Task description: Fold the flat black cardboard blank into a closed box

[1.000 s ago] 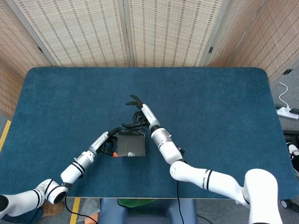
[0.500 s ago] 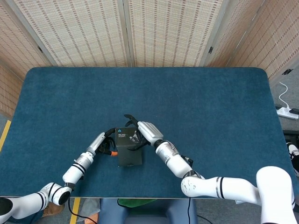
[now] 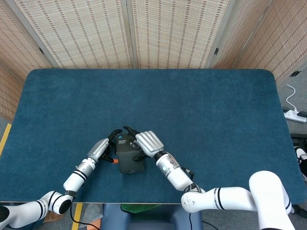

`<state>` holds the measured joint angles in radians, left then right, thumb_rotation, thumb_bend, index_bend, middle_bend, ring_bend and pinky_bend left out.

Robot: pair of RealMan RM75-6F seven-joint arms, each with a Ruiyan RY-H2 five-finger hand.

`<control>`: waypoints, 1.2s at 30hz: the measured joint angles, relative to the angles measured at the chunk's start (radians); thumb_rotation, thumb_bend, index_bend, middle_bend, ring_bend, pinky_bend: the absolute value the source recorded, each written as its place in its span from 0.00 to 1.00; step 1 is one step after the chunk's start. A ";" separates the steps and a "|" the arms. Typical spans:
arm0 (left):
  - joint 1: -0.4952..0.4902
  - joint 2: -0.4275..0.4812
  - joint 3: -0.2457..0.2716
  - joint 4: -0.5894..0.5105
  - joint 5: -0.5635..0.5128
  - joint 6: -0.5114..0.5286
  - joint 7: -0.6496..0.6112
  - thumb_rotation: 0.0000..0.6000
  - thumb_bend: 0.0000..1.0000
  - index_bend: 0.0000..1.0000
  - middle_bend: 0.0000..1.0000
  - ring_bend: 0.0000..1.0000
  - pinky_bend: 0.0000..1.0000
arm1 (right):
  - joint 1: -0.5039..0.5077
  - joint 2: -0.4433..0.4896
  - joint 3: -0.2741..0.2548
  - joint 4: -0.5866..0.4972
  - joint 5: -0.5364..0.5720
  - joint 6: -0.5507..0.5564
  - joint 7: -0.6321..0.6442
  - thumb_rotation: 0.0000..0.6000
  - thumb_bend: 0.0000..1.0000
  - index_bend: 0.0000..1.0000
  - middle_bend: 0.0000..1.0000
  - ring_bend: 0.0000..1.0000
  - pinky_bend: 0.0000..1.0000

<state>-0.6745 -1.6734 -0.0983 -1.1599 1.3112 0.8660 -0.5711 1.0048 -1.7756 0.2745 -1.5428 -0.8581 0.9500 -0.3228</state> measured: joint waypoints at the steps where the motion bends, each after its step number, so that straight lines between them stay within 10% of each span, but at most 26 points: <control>1: 0.002 0.001 -0.001 -0.003 -0.001 0.004 0.018 1.00 0.19 0.00 0.06 0.56 0.74 | 0.000 -0.005 -0.004 0.002 -0.004 0.005 -0.007 1.00 0.00 0.02 0.23 0.70 1.00; 21: 0.046 0.193 -0.017 -0.232 -0.082 0.142 0.679 1.00 0.19 0.00 0.00 0.55 0.76 | -0.047 -0.144 -0.147 0.215 -0.303 0.173 -0.173 1.00 0.00 0.14 0.28 0.71 1.00; 36: 0.081 0.286 -0.036 -0.389 -0.058 0.209 0.686 1.00 0.19 0.00 0.00 0.53 0.76 | -0.080 -0.312 -0.207 0.608 -0.528 0.243 -0.162 1.00 0.31 0.40 0.57 0.74 1.00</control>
<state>-0.5931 -1.3869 -0.1346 -1.5487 1.2531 1.0749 0.1153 0.9245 -2.0880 0.0679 -0.9351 -1.3858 1.1933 -0.4849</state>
